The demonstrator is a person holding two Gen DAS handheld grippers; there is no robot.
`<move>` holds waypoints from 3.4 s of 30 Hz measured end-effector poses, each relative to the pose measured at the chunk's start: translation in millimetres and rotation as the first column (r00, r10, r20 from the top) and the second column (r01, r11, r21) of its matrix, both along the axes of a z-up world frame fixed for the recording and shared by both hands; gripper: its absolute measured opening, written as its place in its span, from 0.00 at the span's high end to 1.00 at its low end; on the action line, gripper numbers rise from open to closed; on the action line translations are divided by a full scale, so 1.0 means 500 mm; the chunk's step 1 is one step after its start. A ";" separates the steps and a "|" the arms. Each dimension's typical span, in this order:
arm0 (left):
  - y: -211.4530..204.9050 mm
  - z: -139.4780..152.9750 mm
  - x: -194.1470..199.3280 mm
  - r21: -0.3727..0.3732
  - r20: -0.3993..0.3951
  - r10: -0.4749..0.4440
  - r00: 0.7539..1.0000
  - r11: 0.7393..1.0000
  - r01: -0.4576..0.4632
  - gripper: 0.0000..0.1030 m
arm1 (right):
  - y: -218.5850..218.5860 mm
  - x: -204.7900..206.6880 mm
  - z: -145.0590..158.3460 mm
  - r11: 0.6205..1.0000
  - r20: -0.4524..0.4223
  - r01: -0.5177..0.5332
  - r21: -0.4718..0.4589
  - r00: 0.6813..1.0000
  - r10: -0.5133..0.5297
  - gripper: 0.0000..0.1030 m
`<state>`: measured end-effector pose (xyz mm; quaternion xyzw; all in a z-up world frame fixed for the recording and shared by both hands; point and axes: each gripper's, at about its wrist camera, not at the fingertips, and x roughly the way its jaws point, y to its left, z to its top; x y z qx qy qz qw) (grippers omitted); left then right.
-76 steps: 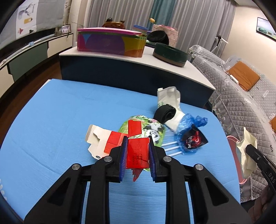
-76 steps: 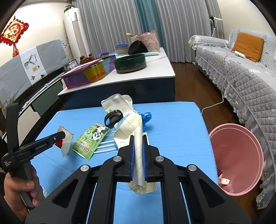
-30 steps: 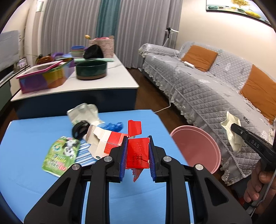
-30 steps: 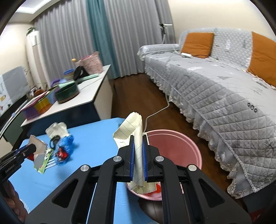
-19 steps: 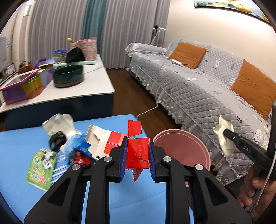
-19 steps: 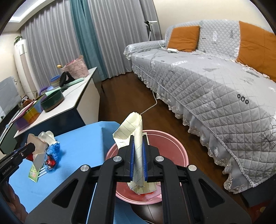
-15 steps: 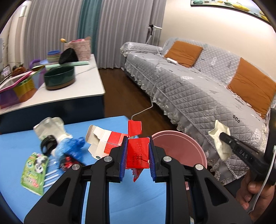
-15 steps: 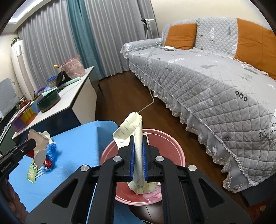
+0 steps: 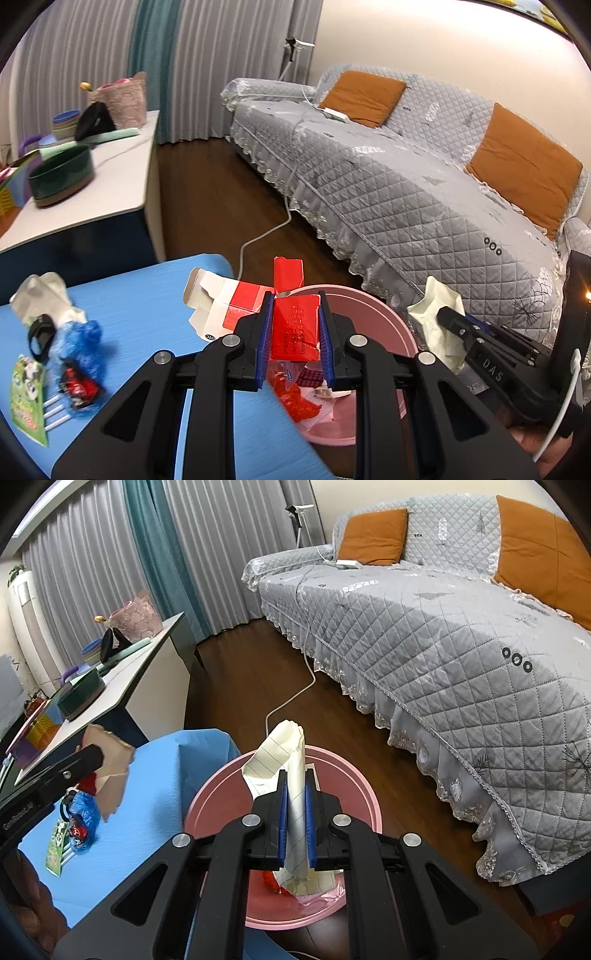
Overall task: Collect trash
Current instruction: 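Open both tools to drop the paper strip and box into the bin, then move both open tools back over the table trash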
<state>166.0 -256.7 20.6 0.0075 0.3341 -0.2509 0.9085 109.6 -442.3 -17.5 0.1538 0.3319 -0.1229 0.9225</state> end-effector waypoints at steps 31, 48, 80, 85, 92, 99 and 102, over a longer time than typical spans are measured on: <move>-0.007 -0.007 0.008 -0.024 -0.053 -0.030 0.998 0.999 0.029 0.57 | -0.007 -0.001 -0.006 0.997 -0.004 0.069 -0.024 0.998 -0.069 0.49; 0.196 0.051 -0.089 -0.002 0.037 0.097 0.995 0.995 -0.097 0.51 | 0.120 -0.024 0.085 0.999 0.139 -0.029 -0.039 0.990 0.034 0.49; 0.581 -0.068 -0.027 0.090 -0.006 0.457 0.889 0.886 -0.455 0.45 | 0.420 0.078 0.028 0.938 0.078 -0.344 -0.042 0.935 0.347 0.61; 0.577 -0.113 -0.004 0.136 -0.041 0.459 0.888 0.883 -0.450 0.45 | 0.449 0.114 0.001 0.922 0.056 -0.388 -0.009 0.920 0.387 0.61; 0.558 -0.157 0.018 0.207 -0.069 0.456 0.888 0.877 -0.434 0.45 | 0.498 0.151 -0.035 0.890 0.018 -0.455 0.027 0.891 0.454 0.61; 0.551 -0.181 0.031 0.251 -0.091 0.463 0.882 0.867 -0.430 0.38 | 0.531 0.182 -0.068 0.869 -0.023 -0.491 0.058 0.870 0.492 0.60; 0.544 -0.191 0.036 0.286 -0.094 0.467 0.879 0.859 -0.425 0.35 | 0.542 0.197 -0.085 0.864 -0.047 -0.498 0.076 0.864 0.502 0.58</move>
